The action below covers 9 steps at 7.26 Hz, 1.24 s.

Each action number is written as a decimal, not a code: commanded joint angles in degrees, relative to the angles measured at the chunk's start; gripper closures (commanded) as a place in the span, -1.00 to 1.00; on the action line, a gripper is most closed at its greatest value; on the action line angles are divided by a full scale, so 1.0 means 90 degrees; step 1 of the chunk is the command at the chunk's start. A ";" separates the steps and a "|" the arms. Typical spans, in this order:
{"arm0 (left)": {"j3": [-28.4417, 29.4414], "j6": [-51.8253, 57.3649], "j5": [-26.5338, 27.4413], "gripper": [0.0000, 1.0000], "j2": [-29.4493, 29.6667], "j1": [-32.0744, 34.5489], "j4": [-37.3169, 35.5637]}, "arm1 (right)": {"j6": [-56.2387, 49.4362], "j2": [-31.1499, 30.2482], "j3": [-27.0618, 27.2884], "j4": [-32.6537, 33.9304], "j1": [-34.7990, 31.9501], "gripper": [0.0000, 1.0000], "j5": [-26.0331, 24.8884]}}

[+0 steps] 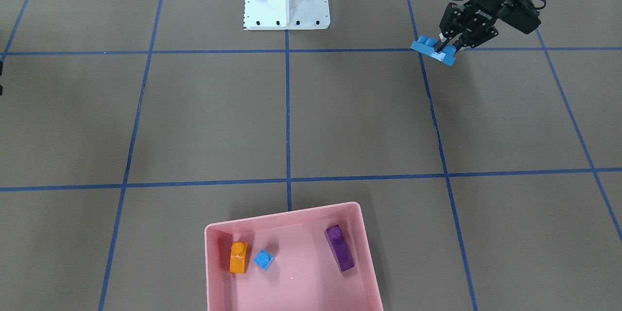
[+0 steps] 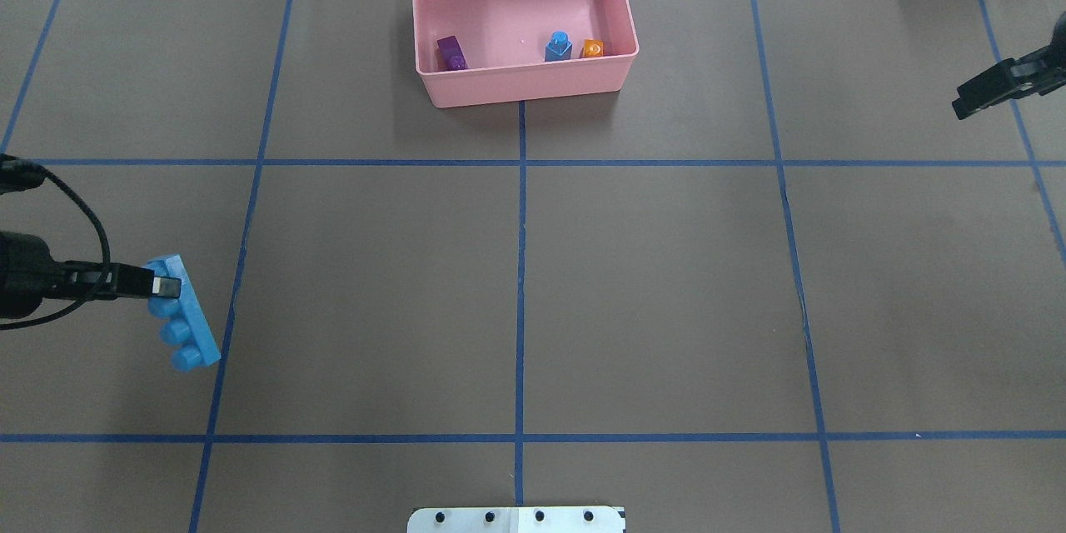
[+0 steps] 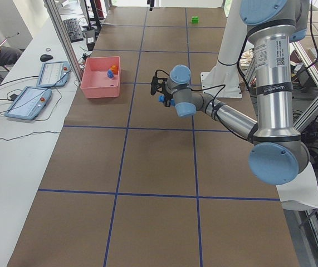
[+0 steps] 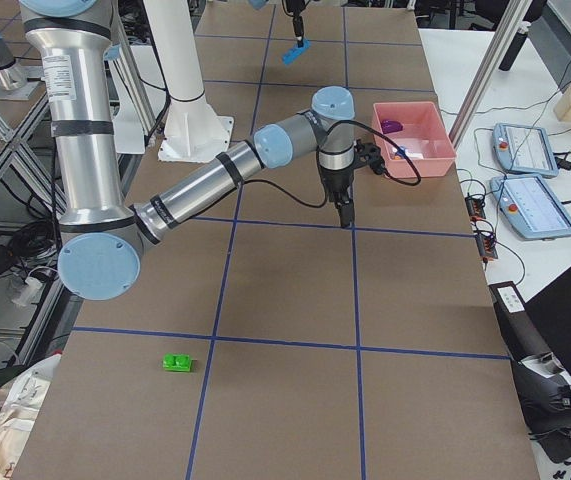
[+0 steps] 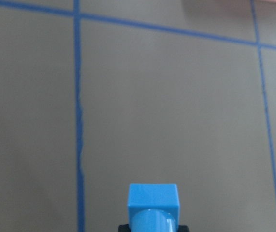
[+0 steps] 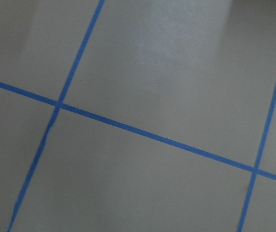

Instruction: Put all blocks into box

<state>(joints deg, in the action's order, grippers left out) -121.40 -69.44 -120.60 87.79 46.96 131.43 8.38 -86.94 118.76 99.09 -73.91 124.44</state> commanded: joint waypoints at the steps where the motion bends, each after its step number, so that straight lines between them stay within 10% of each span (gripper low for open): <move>1: 0.0516 0.0001 0.0002 1.00 0.1761 0.0454 -0.1064 | -0.1267 -0.0864 -0.0002 -0.0043 -0.0643 -0.99 0.0245; 5: 0.3635 0.0001 0.0363 1.00 0.5238 0.0631 -0.2005 | -0.1946 -0.1677 -0.0021 -0.0043 -0.1064 -0.99 0.0382; 9: 0.6890 -0.0009 0.1151 1.00 0.7283 0.0573 -0.1918 | -0.1937 -0.1805 -0.0138 -0.0043 -0.1153 -0.99 0.0363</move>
<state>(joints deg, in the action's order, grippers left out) -67.39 -69.45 -112.97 148.60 52.43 113.93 -9.06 -103.07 118.12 98.70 -84.16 127.71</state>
